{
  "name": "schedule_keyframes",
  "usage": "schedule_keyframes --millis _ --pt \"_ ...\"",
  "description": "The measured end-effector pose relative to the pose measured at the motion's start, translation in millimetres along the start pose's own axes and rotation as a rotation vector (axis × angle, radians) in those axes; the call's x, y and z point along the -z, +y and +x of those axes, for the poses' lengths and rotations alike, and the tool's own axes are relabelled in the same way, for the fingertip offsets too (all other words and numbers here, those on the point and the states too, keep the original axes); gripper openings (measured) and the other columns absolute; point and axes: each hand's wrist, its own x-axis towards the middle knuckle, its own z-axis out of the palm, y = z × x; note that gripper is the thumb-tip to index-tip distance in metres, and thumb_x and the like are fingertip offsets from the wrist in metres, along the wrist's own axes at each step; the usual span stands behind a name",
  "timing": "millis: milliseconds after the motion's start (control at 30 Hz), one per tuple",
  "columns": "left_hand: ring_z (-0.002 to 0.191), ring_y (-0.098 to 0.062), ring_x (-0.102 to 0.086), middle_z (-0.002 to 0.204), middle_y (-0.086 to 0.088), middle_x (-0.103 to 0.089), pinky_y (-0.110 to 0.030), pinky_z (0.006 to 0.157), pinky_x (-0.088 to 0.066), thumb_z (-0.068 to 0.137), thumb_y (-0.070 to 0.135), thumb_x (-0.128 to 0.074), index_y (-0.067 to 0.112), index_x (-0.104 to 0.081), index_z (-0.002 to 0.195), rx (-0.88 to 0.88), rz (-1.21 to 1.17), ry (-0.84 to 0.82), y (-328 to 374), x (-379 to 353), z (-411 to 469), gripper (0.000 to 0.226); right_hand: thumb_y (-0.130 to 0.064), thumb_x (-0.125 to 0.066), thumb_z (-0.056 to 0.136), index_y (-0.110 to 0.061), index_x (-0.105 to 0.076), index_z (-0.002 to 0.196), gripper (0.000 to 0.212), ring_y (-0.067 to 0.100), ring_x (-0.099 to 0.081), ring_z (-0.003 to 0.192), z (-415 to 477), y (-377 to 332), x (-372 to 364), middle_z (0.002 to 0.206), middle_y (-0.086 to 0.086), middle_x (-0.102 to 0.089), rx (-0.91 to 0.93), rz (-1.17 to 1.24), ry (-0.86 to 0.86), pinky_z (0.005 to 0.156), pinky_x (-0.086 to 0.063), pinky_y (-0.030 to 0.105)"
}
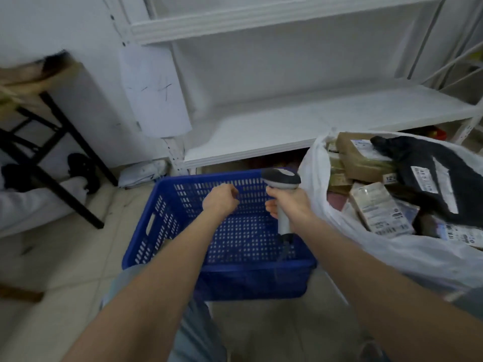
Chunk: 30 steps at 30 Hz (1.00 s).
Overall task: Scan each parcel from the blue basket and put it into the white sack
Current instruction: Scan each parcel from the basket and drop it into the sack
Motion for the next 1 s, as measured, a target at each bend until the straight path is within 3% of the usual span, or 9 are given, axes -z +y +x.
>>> schedule_keyframes --millis 200,300,400,567,733,833,1000 --pt "0.099 -0.025 -0.060 0.117 -0.004 -0.062 -0.041 0.088 -0.053 0.094 0.020 -0.056 0.020 -0.060 0.121 0.195 -0.004 -0.143 -91 -24 35 0.028 -0.022 -0.074 0.085 -0.006 -0.067 0.084 0.017 0.024 -0.065 0.065 53 48 -69 0.065 0.011 -0.068 -0.165 -0.101 -0.073 0.070 -0.058 0.041" --pt "0.106 -0.027 -0.059 0.121 -0.006 -0.061 -0.044 0.094 -0.050 0.093 0.019 -0.057 0.015 -0.056 0.127 0.267 0.015 -0.200 -132 -37 54 0.034 -0.020 -0.071 0.087 -0.006 -0.065 0.090 0.016 0.020 -0.062 0.058 74 69 -98 0.068 0.011 -0.066 -0.257 -0.072 -0.116 0.062 -0.056 0.034" --pt "0.111 -0.030 -0.056 0.123 -0.009 -0.058 -0.040 0.094 -0.048 0.093 0.022 -0.059 0.009 -0.052 0.127 0.339 0.040 -0.269 -167 -53 69 0.038 -0.018 -0.071 0.087 -0.005 -0.062 0.095 0.018 0.019 -0.062 0.059 97 88 -127 0.071 0.011 -0.065 -0.401 -0.003 -0.139 0.065 -0.056 0.034" --pt "0.120 -0.034 -0.047 0.134 -0.016 -0.046 -0.043 0.100 -0.045 0.081 0.032 -0.072 0.009 -0.039 0.135 0.518 0.094 -0.341 -227 -87 88 0.067 -0.018 -0.070 0.088 -0.002 -0.061 0.105 0.025 0.017 -0.061 0.060 129 127 -176 0.074 0.011 -0.065 -0.619 0.084 -0.153 0.065 -0.055 0.032" --pt "0.139 -0.037 -0.021 0.152 -0.021 -0.014 -0.046 0.110 -0.029 0.078 0.042 -0.075 0.010 -0.012 0.150 0.611 0.188 -0.388 -265 -108 99 0.101 -0.020 -0.066 0.092 -0.004 -0.057 0.086 0.019 0.016 -0.058 0.063 145 157 -208 0.075 0.010 -0.061 -0.806 0.169 -0.184 0.065 -0.052 0.029" --pt "0.141 -0.040 -0.013 0.154 -0.024 -0.006 -0.047 0.112 -0.024 0.075 0.050 -0.074 0.016 0.001 0.152 0.622 0.286 -0.378 -283 -117 109 0.113 -0.023 -0.068 0.090 -0.005 -0.057 0.084 0.022 0.015 -0.059 0.063 152 171 -212 0.075 0.010 -0.062 -0.857 0.200 -0.187 0.060 -0.052 0.028" --pt "0.138 -0.039 -0.021 0.149 -0.021 -0.026 -0.048 0.109 -0.029 0.070 0.058 -0.074 0.015 -0.019 0.147 0.590 0.356 -0.356 -292 -117 123 0.104 -0.024 -0.067 0.090 -0.005 -0.056 0.085 0.022 0.014 -0.060 0.062 160 183 -206 0.076 0.010 -0.063 -0.876 0.235 -0.145 0.060 -0.052 0.028"
